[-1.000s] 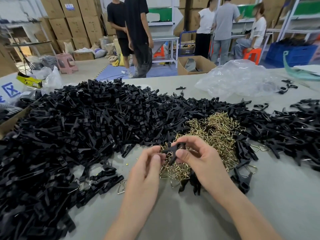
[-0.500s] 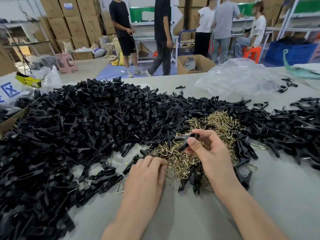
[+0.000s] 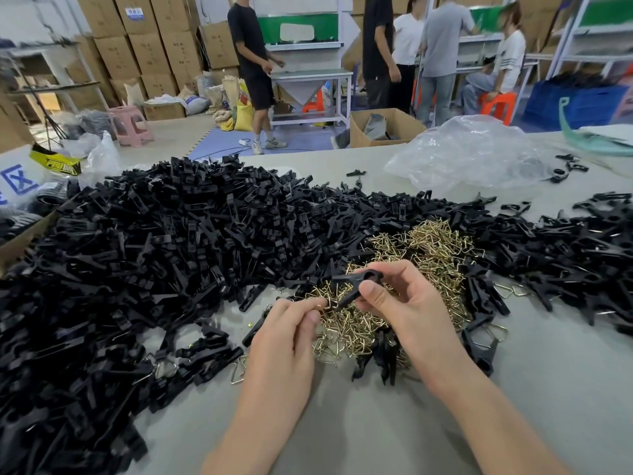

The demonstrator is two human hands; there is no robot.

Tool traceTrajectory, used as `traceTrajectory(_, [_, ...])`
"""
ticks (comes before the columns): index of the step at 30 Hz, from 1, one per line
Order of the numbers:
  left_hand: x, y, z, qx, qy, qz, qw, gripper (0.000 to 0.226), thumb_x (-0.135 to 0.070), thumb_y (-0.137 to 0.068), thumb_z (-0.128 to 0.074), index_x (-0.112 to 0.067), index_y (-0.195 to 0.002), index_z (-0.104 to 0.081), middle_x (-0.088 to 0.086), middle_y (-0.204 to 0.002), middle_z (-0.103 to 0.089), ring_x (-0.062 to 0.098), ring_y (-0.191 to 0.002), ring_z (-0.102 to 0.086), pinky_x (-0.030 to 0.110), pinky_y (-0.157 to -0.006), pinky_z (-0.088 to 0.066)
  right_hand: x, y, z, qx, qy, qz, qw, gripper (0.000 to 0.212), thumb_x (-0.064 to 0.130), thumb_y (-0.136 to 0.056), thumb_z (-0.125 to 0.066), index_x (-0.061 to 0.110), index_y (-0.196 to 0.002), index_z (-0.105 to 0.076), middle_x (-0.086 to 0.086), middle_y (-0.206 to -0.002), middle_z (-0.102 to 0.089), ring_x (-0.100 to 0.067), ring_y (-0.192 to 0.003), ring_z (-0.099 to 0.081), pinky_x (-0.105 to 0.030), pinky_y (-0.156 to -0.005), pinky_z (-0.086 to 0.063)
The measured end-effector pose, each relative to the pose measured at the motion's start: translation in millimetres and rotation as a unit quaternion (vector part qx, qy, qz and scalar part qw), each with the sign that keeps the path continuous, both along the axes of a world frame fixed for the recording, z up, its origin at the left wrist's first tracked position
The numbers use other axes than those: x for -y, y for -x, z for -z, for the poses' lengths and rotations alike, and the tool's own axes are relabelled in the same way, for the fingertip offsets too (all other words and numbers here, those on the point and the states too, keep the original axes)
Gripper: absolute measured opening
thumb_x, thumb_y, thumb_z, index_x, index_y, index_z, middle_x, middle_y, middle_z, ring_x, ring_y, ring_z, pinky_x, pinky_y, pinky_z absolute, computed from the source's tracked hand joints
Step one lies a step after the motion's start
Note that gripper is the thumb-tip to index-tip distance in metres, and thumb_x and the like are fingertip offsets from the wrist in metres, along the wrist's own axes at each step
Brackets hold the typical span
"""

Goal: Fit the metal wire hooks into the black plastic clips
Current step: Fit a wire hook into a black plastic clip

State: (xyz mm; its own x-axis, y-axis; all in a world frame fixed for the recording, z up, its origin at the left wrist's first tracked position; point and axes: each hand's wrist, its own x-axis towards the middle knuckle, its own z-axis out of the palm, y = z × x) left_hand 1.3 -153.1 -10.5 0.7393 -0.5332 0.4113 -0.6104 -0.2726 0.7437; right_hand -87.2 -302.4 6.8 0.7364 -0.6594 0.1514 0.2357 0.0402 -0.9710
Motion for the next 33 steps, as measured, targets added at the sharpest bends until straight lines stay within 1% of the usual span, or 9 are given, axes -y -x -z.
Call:
traceTrajectory(2, [1, 0, -2, -0.084, 0.037, 0.009, 0.996, 0.025, -0.019, -0.1, -0.058, -0.041, -0.106, -0.066, -0.012, -0.083, -0.067, 0.004, -0.083, -0.064, 0.013, -0.075, -0.047, -1, 0, 0, -0.005, 0.01, -0.023, 1.0, 0.034, 0.021, -0.078, -0.076, 0.012, -0.109, -0.065, -0.008, -0.111, -0.072, -0.022, -0.093, -0.074, -0.029, -0.088, -0.059])
traceTrajectory(5, [2, -1, -6, -0.221, 0.112, 0.005, 0.969, 0.017, -0.018, -0.099, -0.06, -0.031, -0.098, -0.071, -0.004, -0.082, -0.074, 0.016, -0.08, -0.07, 0.025, -0.076, -0.056, -2, 0, 1, -0.015, 0.041, -0.048, 0.998, 0.032, 0.015, -0.08, -0.079, 0.012, -0.106, -0.061, 0.007, -0.114, -0.075, -0.013, -0.096, -0.073, -0.019, -0.086, -0.054])
traceTrajectory(7, [1, -2, -9, -0.297, 0.166, -0.005, 0.94, 0.013, -0.017, -0.097, -0.062, -0.022, -0.096, -0.074, 0.001, -0.083, -0.076, 0.016, -0.08, -0.073, 0.02, -0.071, -0.056, -3, -1, 2, -0.013, 0.039, -0.059, 0.997, 0.034, 0.017, -0.076, -0.081, 0.014, -0.101, -0.057, 0.01, -0.116, -0.074, -0.013, -0.096, -0.073, -0.016, -0.084, -0.053])
traceTrajectory(10, [0, -5, -11, -0.374, 0.227, -0.031, 0.898, 0.014, -0.018, -0.095, -0.065, -0.018, -0.09, -0.078, -0.001, -0.08, -0.074, 0.008, -0.07, -0.068, 0.015, -0.063, -0.053, -5, -2, 4, -0.035, 0.055, -0.068, 0.996, 0.035, 0.019, -0.074, -0.083, 0.018, -0.096, -0.057, 0.01, -0.117, -0.074, -0.024, -0.103, -0.071, -0.028, -0.091, -0.056])
traceTrajectory(12, [1, -7, -10, -0.388, 0.24, -0.049, 0.888, 0.013, -0.02, -0.095, -0.066, -0.02, -0.088, -0.078, -0.001, -0.076, -0.07, 0.007, -0.066, -0.063, 0.016, -0.06, -0.052, -7, -3, 7, -0.045, 0.067, -0.078, 0.994, 0.031, 0.01, -0.079, -0.083, 0.021, -0.094, -0.058, 0.011, -0.118, -0.073, -0.023, -0.105, -0.071, -0.032, -0.095, -0.054])
traceTrajectory(15, [3, -4, -9, -0.391, 0.237, -0.052, 0.888, 0.015, -0.021, -0.094, -0.067, -0.024, -0.086, -0.079, -0.004, -0.075, -0.069, 0.009, -0.069, -0.059, 0.025, -0.071, -0.048, -13, -5, 9, -0.046, 0.088, -0.096, 0.99, 0.036, 0.002, -0.081, -0.081, 0.031, -0.086, -0.06, 0.012, -0.117, -0.073, -0.014, -0.1, -0.073, -0.023, -0.087, -0.055])
traceTrajectory(19, [4, -1, -10, -0.401, 0.226, -0.045, 0.887, 0.012, -0.023, -0.093, -0.069, -0.027, -0.088, -0.079, -0.004, -0.08, -0.073, 0.008, -0.074, -0.063, 0.03, -0.08, -0.05, -19, -8, 10, -0.031, 0.096, -0.109, 0.989, 0.042, 0.001, -0.081, -0.08, 0.038, -0.081, -0.061, 0.011, -0.117, -0.073, -0.014, -0.102, -0.073, -0.028, -0.091, -0.057])
traceTrajectory(24, [5, -1, -11, -0.438, 0.224, -0.029, 0.87, 0.013, -0.023, -0.091, -0.07, -0.027, -0.084, -0.08, -0.002, -0.077, -0.071, 0.004, -0.065, -0.059, 0.027, -0.07, -0.048, -18, -8, 10, -0.027, 0.113, -0.089, 0.989, 0.043, 0.002, -0.081, -0.081, 0.039, -0.081, -0.06, 0.012, -0.117, -0.073, -0.01, -0.102, -0.071, -0.02, -0.086, -0.054])
traceTrajectory(33, [2, -4, -14, -0.46, 0.219, 0.009, 0.861, 0.013, -0.022, -0.091, -0.069, -0.019, -0.088, -0.082, 0.004, -0.085, -0.073, 0.009, -0.073, -0.06, 0.028, -0.074, -0.047, -15, -8, 10, -0.002, 0.107, -0.094, 0.99, 0.038, 0.006, -0.08, -0.081, 0.039, -0.082, -0.06, 0.009, -0.117, -0.073, -0.012, -0.105, -0.071, -0.02, -0.088, -0.053])
